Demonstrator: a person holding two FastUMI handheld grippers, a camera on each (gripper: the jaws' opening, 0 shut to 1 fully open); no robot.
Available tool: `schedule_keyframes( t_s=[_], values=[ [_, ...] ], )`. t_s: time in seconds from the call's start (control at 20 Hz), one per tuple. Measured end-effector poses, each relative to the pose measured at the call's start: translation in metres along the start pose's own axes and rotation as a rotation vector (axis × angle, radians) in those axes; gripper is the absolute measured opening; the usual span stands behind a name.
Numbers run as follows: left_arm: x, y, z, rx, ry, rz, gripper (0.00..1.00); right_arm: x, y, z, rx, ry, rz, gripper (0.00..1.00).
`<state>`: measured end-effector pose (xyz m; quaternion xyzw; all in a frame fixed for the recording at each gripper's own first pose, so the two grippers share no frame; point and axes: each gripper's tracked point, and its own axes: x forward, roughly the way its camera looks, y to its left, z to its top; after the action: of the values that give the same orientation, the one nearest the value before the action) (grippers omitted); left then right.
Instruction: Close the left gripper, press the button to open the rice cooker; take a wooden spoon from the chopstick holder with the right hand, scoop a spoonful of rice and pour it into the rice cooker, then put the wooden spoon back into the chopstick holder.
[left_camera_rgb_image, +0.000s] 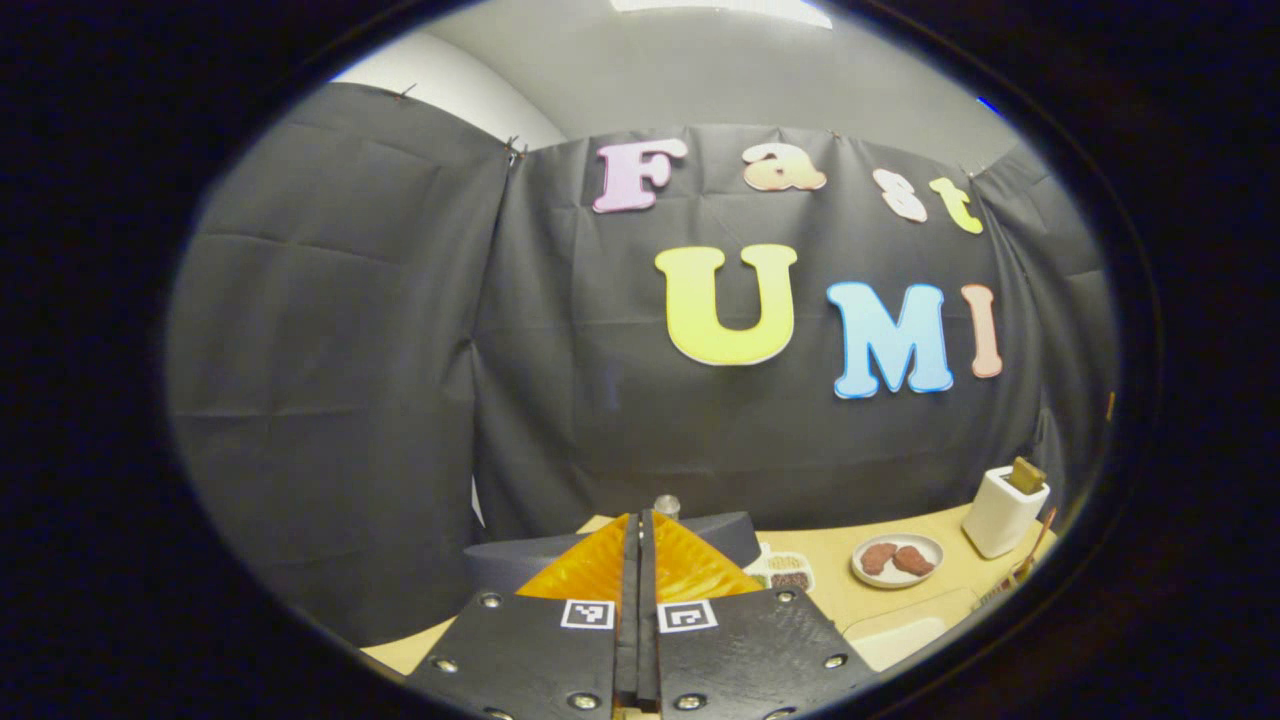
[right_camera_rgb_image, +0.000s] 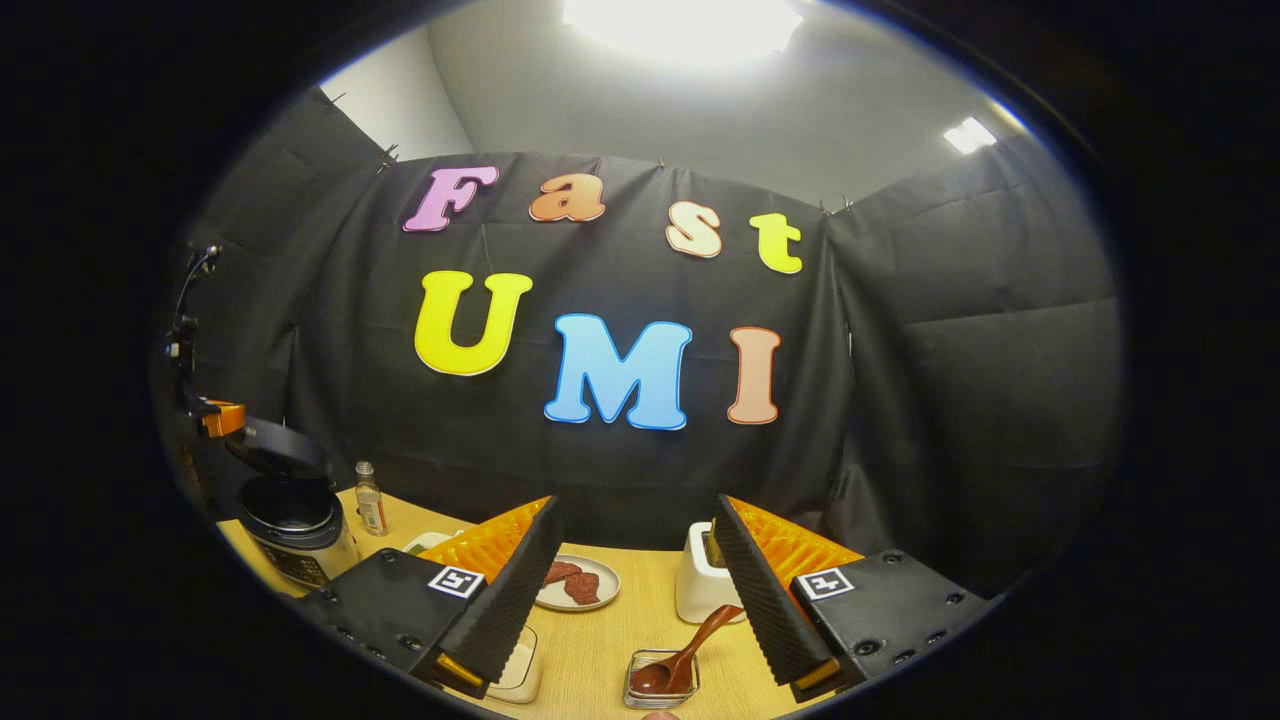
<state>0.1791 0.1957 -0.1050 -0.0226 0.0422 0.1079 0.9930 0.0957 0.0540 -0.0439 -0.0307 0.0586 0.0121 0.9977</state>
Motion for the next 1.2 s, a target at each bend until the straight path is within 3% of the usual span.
schedule_keyframes(
  t_s=[0.2, 0.45, 0.65, 1.2],
  values=[
    [-0.032, -0.011, 0.027, 0.001, -0.04, -0.016, 0.01, 0.002, -0.004, -0.009, 0.032, 0.016, 0.034, 0.98],
    [-0.069, -0.014, 0.057, 0.006, -0.112, -0.009, 0.84, 0.014, -0.027, -0.035, 0.069, 0.068, 0.027, 0.98],
    [-0.097, -0.008, 0.069, -0.013, -0.124, 0.013, 0.88, 0.03, -0.049, -0.062, 0.115, 0.139, 0.007, 0.98],
    [-0.151, 0.005, 0.063, 0.083, -0.092, 0.083, 0.85, 0.082, -0.079, -0.167, 0.235, 0.424, -0.046, 0.97]
  ],
)
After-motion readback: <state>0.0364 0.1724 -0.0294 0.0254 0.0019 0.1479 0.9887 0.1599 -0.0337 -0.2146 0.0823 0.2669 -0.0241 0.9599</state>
